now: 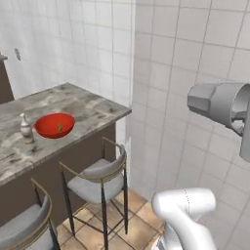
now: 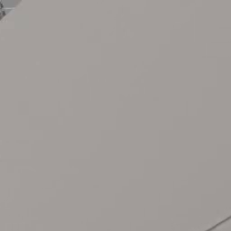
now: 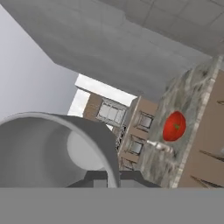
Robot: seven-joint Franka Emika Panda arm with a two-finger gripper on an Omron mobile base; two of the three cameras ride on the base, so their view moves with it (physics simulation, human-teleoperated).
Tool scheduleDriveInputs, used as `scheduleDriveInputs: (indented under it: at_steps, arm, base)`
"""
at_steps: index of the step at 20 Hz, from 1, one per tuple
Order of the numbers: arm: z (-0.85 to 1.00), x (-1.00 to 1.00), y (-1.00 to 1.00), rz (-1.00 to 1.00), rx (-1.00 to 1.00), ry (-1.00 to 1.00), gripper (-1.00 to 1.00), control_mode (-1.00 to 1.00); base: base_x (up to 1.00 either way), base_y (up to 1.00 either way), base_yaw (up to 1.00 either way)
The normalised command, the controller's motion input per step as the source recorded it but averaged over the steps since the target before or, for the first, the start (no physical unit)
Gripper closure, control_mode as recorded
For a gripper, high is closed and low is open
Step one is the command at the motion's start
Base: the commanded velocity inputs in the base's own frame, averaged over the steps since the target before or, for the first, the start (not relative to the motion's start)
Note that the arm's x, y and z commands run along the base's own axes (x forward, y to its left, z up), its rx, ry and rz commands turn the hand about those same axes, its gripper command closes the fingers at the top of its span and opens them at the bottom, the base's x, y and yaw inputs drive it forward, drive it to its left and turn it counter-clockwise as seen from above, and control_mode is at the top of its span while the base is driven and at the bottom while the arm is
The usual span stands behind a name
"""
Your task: There is a bowl on the dining counter. Grab a lemon wedge from the fridge and place it in the bowl. Then get the liquor bottle and glass cup from the cabinet and place them next to the bowl.
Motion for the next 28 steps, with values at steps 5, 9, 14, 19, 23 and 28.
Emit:
scheduleDriveInputs:
  at_steps: [5,9,14,19,23,28]
  arm:
    - [0.00,0.00,0.00,0.00,0.00,0.00,1.00,1.00]
    - [0.00,0.00,0.00,0.00,0.00,0.00,1.00,1.00]
    - [0.00,0.00,0.00,0.00,0.00,0.00,1.00,1.00]
    - [0.00,0.00,0.00,0.00,0.00,0.00,1.00,1.00]
    - [0.00,0.00,0.00,0.00,0.00,0.00,1.00,1.00]
    - [0.00,0.00,0.00,0.00,0.00,0.00,1.00,1.00]
  base:
    - [0.68,-0.40,0.42]
    - [0.51,-0.66,0.37]
    - [0.55,-0.53,0.34]
    - [0.82,-0.42,0.31]
    - [0.99,-0.40,0.33]
    - [1.00,-0.21,0.27]
